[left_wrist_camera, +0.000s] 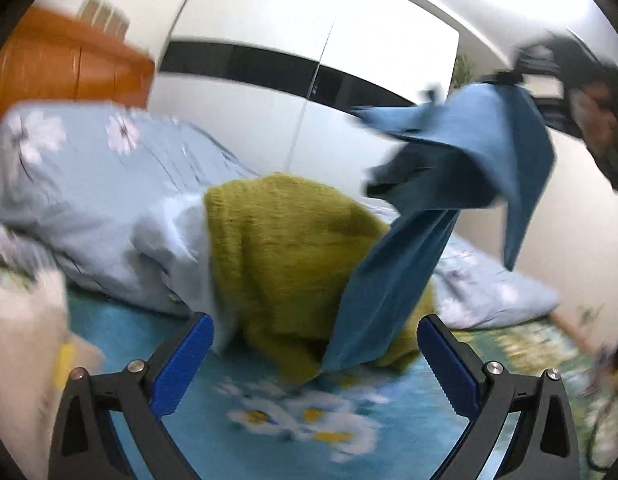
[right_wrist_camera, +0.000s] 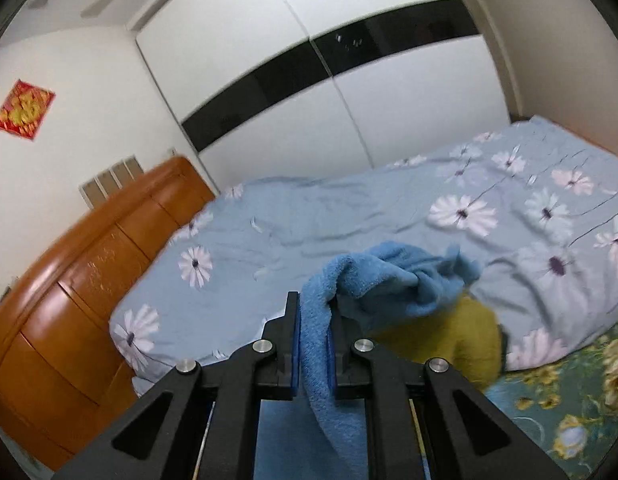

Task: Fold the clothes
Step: 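Lift the blue garment with the right gripper and pull it off the pile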

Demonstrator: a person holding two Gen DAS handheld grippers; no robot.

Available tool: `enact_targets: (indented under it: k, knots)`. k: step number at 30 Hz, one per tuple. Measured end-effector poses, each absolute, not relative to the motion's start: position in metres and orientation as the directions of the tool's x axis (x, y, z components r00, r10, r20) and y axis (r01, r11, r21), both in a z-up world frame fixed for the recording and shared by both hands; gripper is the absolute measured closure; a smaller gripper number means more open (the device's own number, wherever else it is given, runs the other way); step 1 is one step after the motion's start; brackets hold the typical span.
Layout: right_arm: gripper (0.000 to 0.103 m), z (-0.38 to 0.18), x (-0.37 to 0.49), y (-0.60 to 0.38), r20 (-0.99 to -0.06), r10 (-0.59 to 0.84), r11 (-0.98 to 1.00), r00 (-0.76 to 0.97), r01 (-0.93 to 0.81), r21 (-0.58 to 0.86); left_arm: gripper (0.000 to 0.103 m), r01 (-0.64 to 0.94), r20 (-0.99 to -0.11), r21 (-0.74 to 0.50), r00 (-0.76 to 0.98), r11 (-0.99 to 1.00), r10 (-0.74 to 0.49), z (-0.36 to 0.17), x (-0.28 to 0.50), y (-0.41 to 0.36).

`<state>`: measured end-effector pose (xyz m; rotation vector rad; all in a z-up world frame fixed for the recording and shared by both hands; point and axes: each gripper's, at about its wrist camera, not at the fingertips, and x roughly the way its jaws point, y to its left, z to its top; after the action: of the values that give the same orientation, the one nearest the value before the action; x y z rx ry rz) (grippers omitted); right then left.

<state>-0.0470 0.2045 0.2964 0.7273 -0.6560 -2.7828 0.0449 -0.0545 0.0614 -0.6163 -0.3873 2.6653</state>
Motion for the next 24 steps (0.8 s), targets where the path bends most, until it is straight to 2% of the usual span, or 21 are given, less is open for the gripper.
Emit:
enact_targets:
  k: [2,5,10,13,19,22,24]
  knots:
    - [0.092,0.318,-0.024,0.215,-0.350,-0.304,-0.867,-0.886,0.105,0.488,0.000,-0.324,-0.363,-0.430,-0.793,-0.843,0.489,0.061,0.050,-0.060]
    - [0.092,0.347,0.021,0.237,-0.282,-0.336,-0.857,-0.899,0.167,0.488,0.000,-0.301,-0.396,-0.473,-0.767,-0.828,0.505,0.048,0.066,-0.057]
    - [0.092,0.332,0.080,0.259,-0.363,-0.314,-0.907,-0.877,0.164,0.388,0.000,-0.280,-0.510,-0.458,-0.694,-0.843,0.508,0.014,0.094,-0.034]
    - [0.092,0.281,0.107,0.274,-0.450,-0.297,-0.926,-0.842,0.139,0.352,0.000,-0.283,-0.539,-0.466,-0.660,-0.838,0.523,0.005,0.112,-0.029]
    - [0.092,0.123,0.162,0.307,-0.628,-0.290,-0.903,-0.722,-0.011,0.429,0.000,-0.311,-0.583,-0.432,-0.619,-0.846,0.526,-0.002,0.144,-0.018]
    - [0.092,0.054,0.197,0.304,-0.662,-0.317,-0.879,-0.679,-0.052,0.474,0.000,-0.333,-0.604,-0.394,-0.609,-0.857,0.514,-0.008,0.155,-0.007]
    - [0.092,0.027,0.227,0.306,-0.637,-0.343,-0.854,-0.690,-0.054,0.518,0.000,-0.341,-0.612,-0.388,-0.599,-0.856,0.516,-0.012,0.159,0.001]
